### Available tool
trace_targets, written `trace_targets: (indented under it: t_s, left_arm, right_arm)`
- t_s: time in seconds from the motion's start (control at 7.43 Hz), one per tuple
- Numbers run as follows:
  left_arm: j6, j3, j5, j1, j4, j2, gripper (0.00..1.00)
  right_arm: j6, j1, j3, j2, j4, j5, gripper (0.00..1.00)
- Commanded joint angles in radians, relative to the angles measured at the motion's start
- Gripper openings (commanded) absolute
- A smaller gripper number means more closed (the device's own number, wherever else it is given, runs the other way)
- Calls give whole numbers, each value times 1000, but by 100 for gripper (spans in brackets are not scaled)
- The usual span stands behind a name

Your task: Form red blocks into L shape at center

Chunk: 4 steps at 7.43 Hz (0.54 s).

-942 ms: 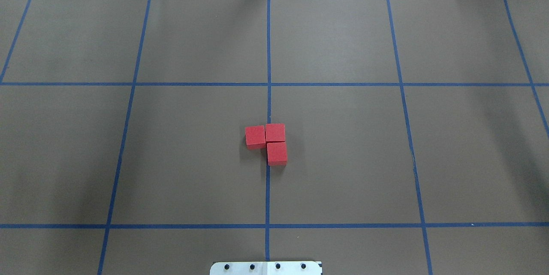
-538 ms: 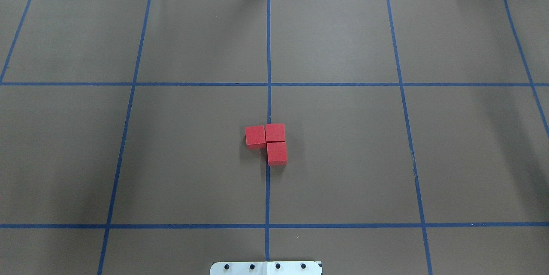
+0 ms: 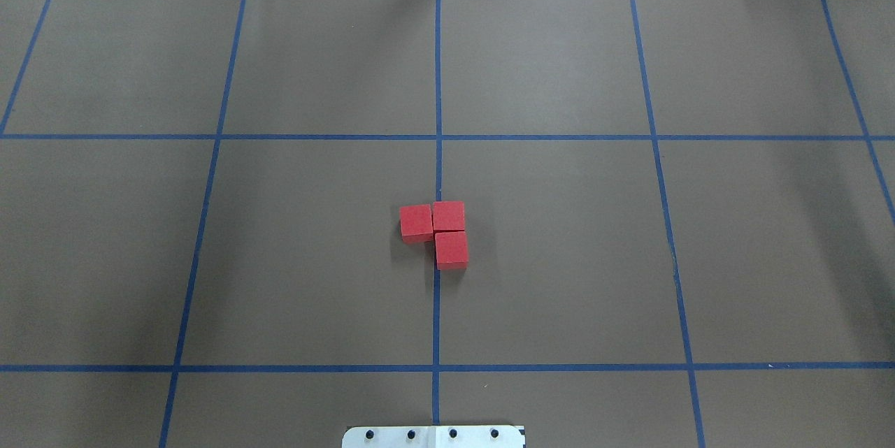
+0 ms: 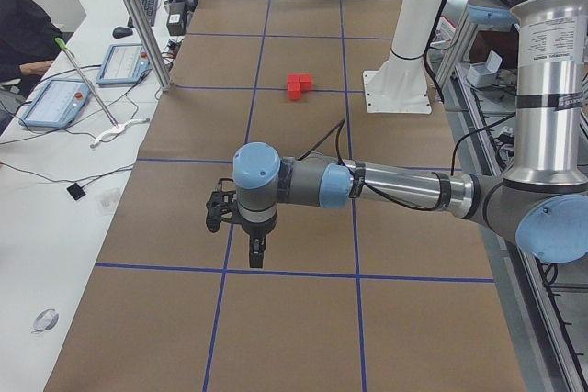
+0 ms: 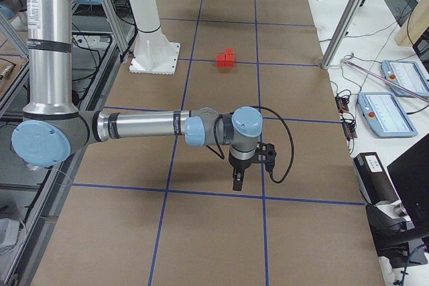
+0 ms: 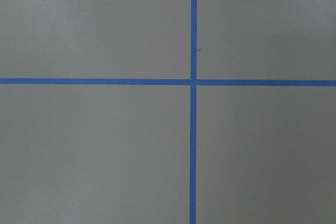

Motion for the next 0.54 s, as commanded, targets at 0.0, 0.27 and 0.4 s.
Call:
trace_targets:
  t_s: [0.0, 0.27, 0.4]
  left_arm:
    - [-1, -2, -3, 2, 2, 6, 100]
    - [4, -2, 1, 2, 3, 6, 100]
    - [4, -2, 1, 2, 6, 6, 100]
  right_arm:
    - [7, 0, -3, -1, 14, -4, 100]
    - [7, 0, -5, -6, 14, 3, 100]
    - [7, 0, -6, -6, 14, 5, 100]
